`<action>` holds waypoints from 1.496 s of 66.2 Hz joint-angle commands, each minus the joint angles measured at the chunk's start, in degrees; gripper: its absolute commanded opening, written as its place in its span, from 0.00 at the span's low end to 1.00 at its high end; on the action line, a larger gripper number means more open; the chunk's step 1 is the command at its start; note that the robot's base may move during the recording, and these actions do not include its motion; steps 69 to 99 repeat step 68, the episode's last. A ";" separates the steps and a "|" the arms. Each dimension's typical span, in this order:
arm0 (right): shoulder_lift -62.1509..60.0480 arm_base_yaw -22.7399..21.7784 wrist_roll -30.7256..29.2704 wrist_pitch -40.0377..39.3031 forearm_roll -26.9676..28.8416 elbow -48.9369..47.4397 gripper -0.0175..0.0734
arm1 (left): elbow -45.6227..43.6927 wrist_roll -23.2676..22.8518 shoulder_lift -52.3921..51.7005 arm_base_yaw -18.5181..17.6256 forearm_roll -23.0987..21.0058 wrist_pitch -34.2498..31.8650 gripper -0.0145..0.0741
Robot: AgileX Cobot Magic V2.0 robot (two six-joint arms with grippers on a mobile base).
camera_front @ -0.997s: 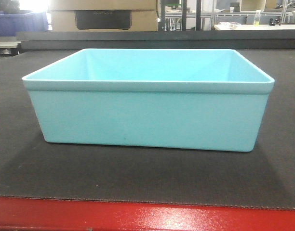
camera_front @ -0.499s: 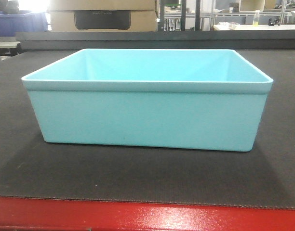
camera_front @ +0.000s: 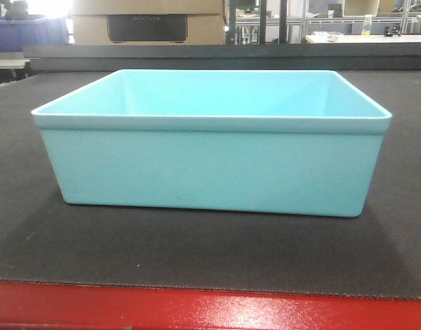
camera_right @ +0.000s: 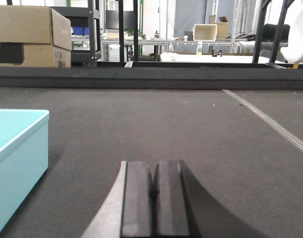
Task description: Fetch blue bin and place on conveyor start
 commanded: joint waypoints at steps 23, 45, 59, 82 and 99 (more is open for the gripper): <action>-0.50 -0.27 -0.55 -2.22 -0.56 0.00 0.01 | -0.08 0.12 -0.33 0.09 -0.25 -1.08 0.04; -0.50 -0.27 -0.55 -2.22 -0.56 0.00 0.01 | -0.08 0.12 -0.33 0.09 -0.25 -1.08 0.04; -0.50 -0.27 -0.55 -2.22 -0.56 0.00 0.01 | -0.08 0.12 -0.33 0.09 -0.25 -1.08 0.04; -0.50 -0.27 -0.55 -2.22 -0.56 0.00 0.01 | -0.08 0.12 -0.33 0.09 -0.25 -1.08 0.04; -0.50 -0.27 -0.55 -2.22 -0.56 0.00 0.01 | -0.08 0.12 -0.33 0.09 -0.25 -1.08 0.04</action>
